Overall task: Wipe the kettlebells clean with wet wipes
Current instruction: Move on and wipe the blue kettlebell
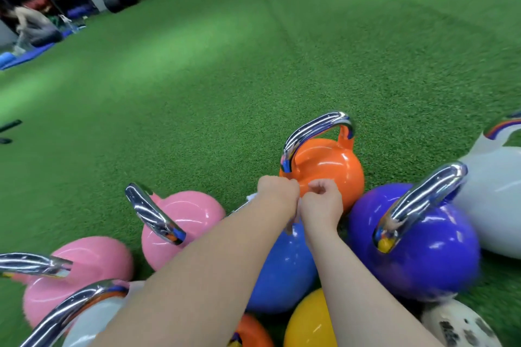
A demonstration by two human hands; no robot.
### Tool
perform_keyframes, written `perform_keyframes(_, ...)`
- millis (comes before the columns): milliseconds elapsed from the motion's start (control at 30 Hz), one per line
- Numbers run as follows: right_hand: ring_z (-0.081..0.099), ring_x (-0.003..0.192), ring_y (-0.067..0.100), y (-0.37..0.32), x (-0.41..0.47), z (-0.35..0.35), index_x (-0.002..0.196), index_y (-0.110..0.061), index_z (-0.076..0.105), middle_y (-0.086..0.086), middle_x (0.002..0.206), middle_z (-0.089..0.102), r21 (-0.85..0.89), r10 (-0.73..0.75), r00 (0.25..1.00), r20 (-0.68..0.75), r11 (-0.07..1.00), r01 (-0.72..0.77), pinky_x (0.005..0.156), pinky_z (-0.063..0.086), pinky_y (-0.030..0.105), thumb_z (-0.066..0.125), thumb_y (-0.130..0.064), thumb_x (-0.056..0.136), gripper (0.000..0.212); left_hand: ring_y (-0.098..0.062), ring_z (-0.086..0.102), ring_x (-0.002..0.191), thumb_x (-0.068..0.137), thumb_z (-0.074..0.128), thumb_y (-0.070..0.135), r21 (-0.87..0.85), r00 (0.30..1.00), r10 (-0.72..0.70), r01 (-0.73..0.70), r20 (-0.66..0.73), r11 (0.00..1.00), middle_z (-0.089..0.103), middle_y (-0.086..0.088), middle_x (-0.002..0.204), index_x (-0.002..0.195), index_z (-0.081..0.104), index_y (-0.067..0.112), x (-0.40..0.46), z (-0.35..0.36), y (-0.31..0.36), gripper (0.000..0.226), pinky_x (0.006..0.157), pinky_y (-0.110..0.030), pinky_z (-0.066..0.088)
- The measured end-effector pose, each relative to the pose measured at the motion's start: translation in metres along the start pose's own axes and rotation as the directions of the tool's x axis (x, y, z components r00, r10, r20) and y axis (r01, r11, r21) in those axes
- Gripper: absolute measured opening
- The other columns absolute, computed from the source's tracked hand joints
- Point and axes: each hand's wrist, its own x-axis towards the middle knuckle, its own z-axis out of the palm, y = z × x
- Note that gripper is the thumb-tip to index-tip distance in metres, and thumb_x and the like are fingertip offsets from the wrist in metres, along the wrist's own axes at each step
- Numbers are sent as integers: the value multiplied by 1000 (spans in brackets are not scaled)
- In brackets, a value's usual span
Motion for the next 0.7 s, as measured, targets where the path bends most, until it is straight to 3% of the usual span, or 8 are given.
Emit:
perform_keyframes(133,56,88,19,-5,-1,10,88,-14,53,0,85,58,204,-128,992,0,971,125,81,41,24,33,18,75,40,-22,38,132,65,80,44,-497,995,90,-54,47,866,36,-3,147,146,17,15,-23,-3,-40,107,108,-33,33)
perform_keyframes(200,57,91,16,-7,-4,16,91,-15,53,-4,88,58,223,-246,955,164,953,207,90,44,26,30,21,77,44,-18,34,136,78,72,33,-731,998,41,-56,-39,680,36,-4,147,145,25,13,-37,5,-59,84,108,-26,27)
perform_keyframes(267,58,97,14,-8,-6,19,98,-15,58,-4,96,61,81,-348,844,408,935,346,93,43,26,33,14,83,41,-17,48,123,92,55,19,-869,954,-190,-117,-233,480,53,-6,132,128,47,12,-48,26,-70,37,100,-24,34)
perform_keyframes(333,56,97,11,-8,-5,20,106,-16,63,-7,100,64,-142,-360,725,588,836,530,89,41,25,39,-1,91,32,-19,56,99,97,41,15,-884,836,-443,-102,-325,456,63,-4,111,107,54,16,-54,50,-70,16,86,-28,41)
perform_keyframes(400,54,83,12,-6,-3,19,102,-20,65,-13,89,62,-228,-302,699,649,798,557,78,40,29,39,-11,95,28,-25,57,89,99,35,19,-878,777,-531,-58,-339,475,65,-2,99,96,50,20,-55,64,-65,15,76,-33,41)
perform_keyframes(467,51,77,18,-2,0,18,95,-20,62,-9,81,56,-181,-212,754,622,898,401,63,39,31,39,-16,96,23,-28,58,88,99,32,23,-852,738,-570,-13,-362,524,66,-3,94,96,49,19,-53,64,-59,18,74,-35,43)
perform_keyframes(567,47,85,20,0,5,21,110,-18,58,5,92,52,-161,30,825,565,984,75,54,34,26,41,-28,98,23,-28,57,86,99,30,23,-817,727,-562,2,-395,577,65,-5,93,102,51,17,-52,62,-57,22,76,-38,46)
perform_keyframes(700,40,58,18,2,16,25,80,-16,49,5,72,44,-170,368,774,515,929,-329,50,28,24,40,-37,97,28,-27,58,85,99,30,24,-816,718,-583,37,-380,577,65,-3,92,103,51,18,-51,64,-59,22,73,-36,46)
